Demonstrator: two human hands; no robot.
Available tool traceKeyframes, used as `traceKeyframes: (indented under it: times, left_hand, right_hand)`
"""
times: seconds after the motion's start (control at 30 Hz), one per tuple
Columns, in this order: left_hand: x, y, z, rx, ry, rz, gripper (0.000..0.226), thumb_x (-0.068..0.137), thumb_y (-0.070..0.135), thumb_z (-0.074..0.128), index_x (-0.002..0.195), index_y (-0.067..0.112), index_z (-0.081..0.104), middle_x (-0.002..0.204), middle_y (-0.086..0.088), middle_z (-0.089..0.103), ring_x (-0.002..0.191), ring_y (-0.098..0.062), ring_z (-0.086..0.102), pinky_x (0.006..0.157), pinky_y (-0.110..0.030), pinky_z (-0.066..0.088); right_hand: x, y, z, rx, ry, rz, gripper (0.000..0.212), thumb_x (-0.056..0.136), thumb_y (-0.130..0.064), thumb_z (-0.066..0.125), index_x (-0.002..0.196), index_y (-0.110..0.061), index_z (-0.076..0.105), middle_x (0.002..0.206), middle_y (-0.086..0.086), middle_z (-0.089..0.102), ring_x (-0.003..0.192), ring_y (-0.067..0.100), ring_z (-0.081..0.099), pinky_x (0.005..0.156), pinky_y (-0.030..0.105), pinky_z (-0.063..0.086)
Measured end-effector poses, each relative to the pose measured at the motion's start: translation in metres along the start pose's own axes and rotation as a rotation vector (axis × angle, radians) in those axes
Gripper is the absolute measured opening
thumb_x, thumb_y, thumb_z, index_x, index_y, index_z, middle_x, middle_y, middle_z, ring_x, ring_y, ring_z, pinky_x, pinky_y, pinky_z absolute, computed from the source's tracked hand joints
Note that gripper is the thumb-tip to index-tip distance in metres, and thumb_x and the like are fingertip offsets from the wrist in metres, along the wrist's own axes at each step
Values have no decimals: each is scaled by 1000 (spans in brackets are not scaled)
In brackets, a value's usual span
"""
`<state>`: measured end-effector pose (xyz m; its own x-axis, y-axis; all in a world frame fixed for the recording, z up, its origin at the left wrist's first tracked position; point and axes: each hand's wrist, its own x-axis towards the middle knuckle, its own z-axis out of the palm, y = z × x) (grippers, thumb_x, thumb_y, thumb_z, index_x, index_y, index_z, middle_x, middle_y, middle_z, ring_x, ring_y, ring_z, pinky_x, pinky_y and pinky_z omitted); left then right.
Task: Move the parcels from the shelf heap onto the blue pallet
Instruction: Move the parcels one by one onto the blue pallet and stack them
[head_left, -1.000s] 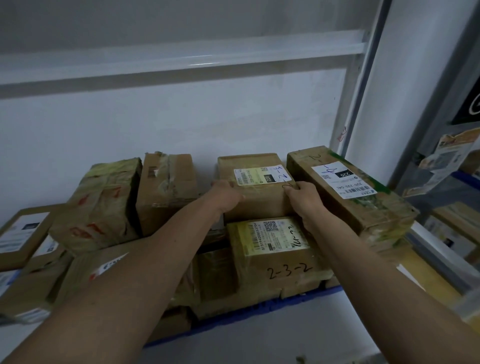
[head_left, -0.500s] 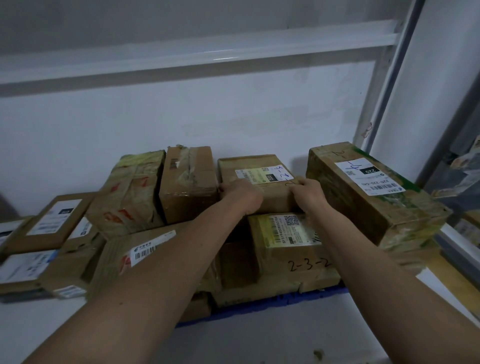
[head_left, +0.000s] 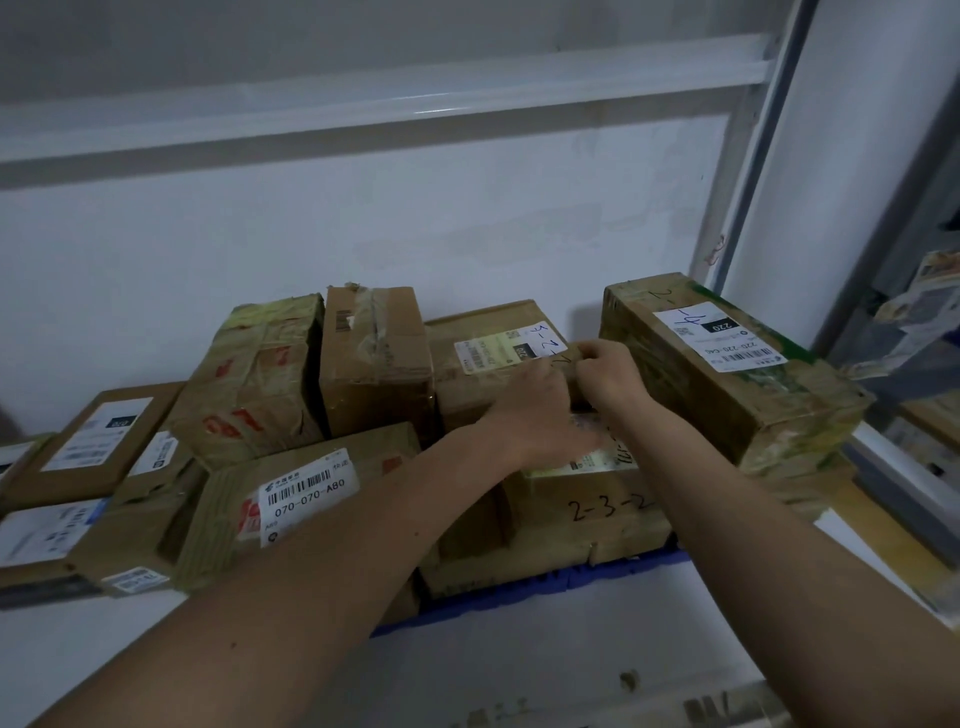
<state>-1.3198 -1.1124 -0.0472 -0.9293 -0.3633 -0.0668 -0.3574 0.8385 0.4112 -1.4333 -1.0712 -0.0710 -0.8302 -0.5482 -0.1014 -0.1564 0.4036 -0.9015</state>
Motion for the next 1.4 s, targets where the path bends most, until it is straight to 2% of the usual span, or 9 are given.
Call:
traceKeyframes:
  times: [0.07, 0.13, 0.27, 0.43, 0.6, 0.77, 0.9, 1.1, 1.4]
  left_hand:
    - [-3, 3, 10, 63, -125, 87, 106, 72, 65, 68, 150, 11, 21, 155, -5, 21, 143, -25, 20, 117, -44, 23]
    - [-6, 4, 20, 258, -224, 76, 124, 67, 76, 63, 154, 11, 3, 161, -8, -2, 148, -28, -4, 121, -46, 5]
    - [-14, 6, 31, 431, -264, 49, 124, 74, 71, 61, 152, 10, -13, 157, -12, -25, 143, -30, -27, 117, -49, -4]
    - [-21, 2, 33, 501, -273, -6, 120, 73, 69, 64, 153, 11, -5, 157, -14, 3, 143, -34, 5, 115, -48, 15]
    - [-21, 4, 33, 465, -224, -37, 114, 71, 71, 64, 152, 15, 7, 148, -13, 18, 135, -30, 17, 110, -47, 24]
    - [-24, -2, 28, 482, -201, -55, 116, 69, 71, 66, 152, 17, 6, 148, -12, 19, 135, -31, 19, 110, -51, 23]
    - [-27, -6, 27, 504, -171, -55, 105, 69, 66, 69, 147, 18, 18, 142, -12, 26, 130, -30, 25, 104, -46, 30]
    - [-28, -12, 27, 507, -171, -40, 104, 70, 64, 70, 147, 18, 19, 143, -12, 26, 130, -30, 25, 106, -45, 30]
    - [-31, -15, 26, 474, -180, -32, 106, 71, 64, 69, 150, 18, 16, 147, -11, 23, 134, -29, 22, 109, -46, 28]
  right_hand:
    - [-9, -3, -8, -40, 13, -10, 36, 82, -3, 45, 110, -10, 66, 108, 5, 68, 98, 25, 64, 87, 39, 54]
    - [-14, -1, -15, -117, 18, -12, 38, 93, -5, 43, 127, -9, 57, 115, 3, 60, 105, 21, 57, 84, 28, 44]
    - [-17, 9, -23, -293, 0, -42, 32, 97, -13, 43, 127, -8, 55, 124, 12, 60, 93, 19, 55, 78, 30, 45]
    - [-23, 19, -23, -439, -57, 21, 36, 97, -15, 42, 131, -5, 50, 134, 16, 52, 120, 31, 50, 100, 42, 42]
    - [-27, 21, -23, -429, -20, 46, 42, 94, -18, 49, 134, -7, 45, 135, 16, 50, 120, 33, 50, 100, 43, 43]
    - [-29, 15, -20, -347, 2, 49, 49, 94, -17, 49, 140, -8, 38, 137, 15, 48, 122, 31, 50, 100, 41, 43]
    - [-31, 13, -13, -331, -8, 23, 43, 93, -10, 44, 136, -5, 41, 132, 15, 51, 112, 27, 51, 86, 34, 42]
    - [-33, 11, -5, -314, 5, 18, 43, 93, -7, 43, 135, -4, 42, 130, 15, 51, 114, 30, 52, 93, 41, 47]
    - [-33, 13, -2, -295, -7, 48, 38, 90, -10, 45, 128, -6, 44, 112, 15, 58, 105, 33, 60, 88, 43, 49]
